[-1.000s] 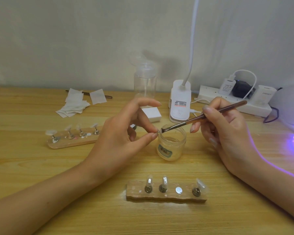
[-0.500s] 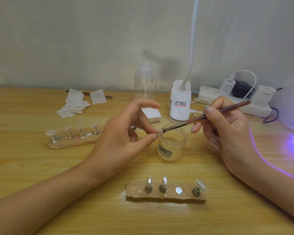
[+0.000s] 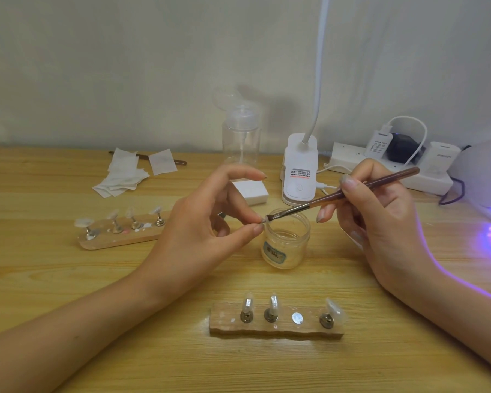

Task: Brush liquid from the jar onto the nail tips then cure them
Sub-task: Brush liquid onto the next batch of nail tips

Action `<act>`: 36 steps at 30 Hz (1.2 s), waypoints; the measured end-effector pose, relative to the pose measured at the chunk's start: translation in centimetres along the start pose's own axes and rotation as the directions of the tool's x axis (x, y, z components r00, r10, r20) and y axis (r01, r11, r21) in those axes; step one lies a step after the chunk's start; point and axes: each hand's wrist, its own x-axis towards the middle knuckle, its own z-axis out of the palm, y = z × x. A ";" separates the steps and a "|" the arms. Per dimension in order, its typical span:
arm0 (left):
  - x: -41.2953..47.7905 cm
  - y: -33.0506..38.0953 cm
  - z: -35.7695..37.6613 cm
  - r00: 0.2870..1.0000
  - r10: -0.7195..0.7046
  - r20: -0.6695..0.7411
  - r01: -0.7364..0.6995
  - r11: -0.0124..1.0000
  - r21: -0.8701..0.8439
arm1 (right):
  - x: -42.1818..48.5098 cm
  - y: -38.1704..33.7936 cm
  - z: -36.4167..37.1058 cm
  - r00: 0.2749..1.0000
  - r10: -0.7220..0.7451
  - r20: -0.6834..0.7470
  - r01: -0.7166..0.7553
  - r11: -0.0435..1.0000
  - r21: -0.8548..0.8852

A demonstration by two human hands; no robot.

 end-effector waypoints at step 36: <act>0.0 0.1 -0.1 0.996 -0.082 0.022 0.083 0.993 -0.082 | 0.1 0.0 -0.3 0.998 -0.027 -0.052 0.029 0.999 0.026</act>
